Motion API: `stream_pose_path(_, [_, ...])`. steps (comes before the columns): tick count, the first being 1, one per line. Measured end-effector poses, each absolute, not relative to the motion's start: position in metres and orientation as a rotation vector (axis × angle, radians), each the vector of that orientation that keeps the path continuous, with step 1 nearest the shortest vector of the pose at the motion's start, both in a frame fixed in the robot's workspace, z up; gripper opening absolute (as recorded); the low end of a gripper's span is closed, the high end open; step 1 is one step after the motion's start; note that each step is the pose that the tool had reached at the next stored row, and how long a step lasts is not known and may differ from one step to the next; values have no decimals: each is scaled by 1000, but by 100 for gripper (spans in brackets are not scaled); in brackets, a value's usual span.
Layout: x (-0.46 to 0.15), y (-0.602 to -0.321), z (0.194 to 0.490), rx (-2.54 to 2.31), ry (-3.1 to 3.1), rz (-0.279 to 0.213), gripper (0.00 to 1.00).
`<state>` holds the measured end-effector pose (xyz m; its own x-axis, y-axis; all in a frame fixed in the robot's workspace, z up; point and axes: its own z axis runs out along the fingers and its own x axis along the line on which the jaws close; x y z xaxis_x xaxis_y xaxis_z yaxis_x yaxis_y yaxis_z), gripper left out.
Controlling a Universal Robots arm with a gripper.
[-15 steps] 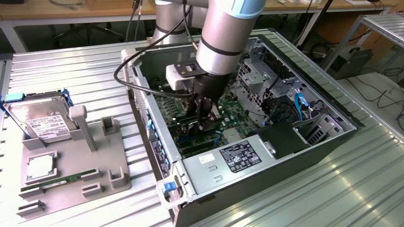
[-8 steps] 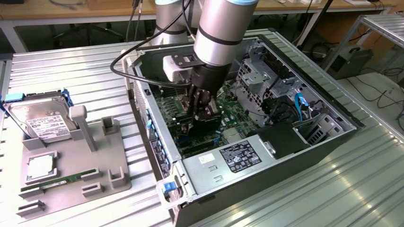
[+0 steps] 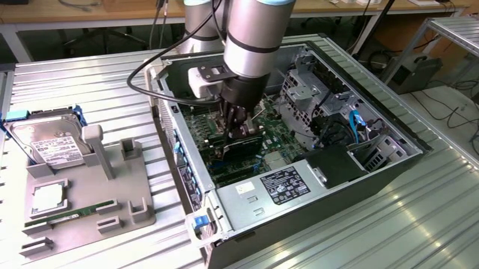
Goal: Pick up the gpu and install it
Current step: 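Insert the gpu into the slot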
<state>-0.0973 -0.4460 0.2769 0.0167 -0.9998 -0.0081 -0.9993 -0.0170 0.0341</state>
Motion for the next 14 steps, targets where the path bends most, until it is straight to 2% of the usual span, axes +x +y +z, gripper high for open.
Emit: stream_pose_path(14, [-99,-446,274,2220,-2184,-26,11])
